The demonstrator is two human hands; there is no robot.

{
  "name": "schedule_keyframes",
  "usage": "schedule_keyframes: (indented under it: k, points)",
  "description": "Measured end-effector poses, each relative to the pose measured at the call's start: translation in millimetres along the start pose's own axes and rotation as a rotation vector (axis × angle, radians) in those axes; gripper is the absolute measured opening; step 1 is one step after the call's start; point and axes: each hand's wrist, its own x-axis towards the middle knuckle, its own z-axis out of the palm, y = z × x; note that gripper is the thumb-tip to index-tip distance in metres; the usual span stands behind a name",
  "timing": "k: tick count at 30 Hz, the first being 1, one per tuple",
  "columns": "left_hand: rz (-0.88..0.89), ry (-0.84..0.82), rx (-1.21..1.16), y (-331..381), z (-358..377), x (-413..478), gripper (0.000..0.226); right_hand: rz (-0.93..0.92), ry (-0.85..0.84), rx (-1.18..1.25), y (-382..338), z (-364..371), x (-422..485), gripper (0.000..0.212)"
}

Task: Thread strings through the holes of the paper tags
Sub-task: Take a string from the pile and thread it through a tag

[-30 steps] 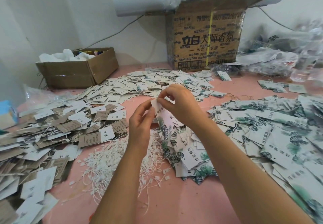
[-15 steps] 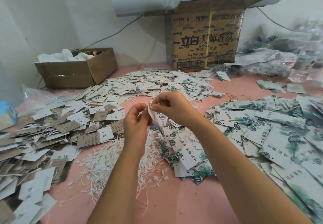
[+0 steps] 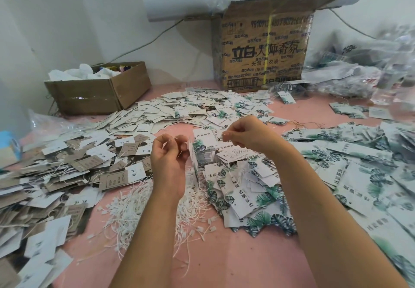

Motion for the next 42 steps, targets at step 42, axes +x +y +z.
schedule_keyframes:
  k: [42]
  points:
    - [0.148, -0.269, 0.467, 5, 16, -8, 0.01, -0.306, 0.012, 0.234, -30, 19, -6, 0.011]
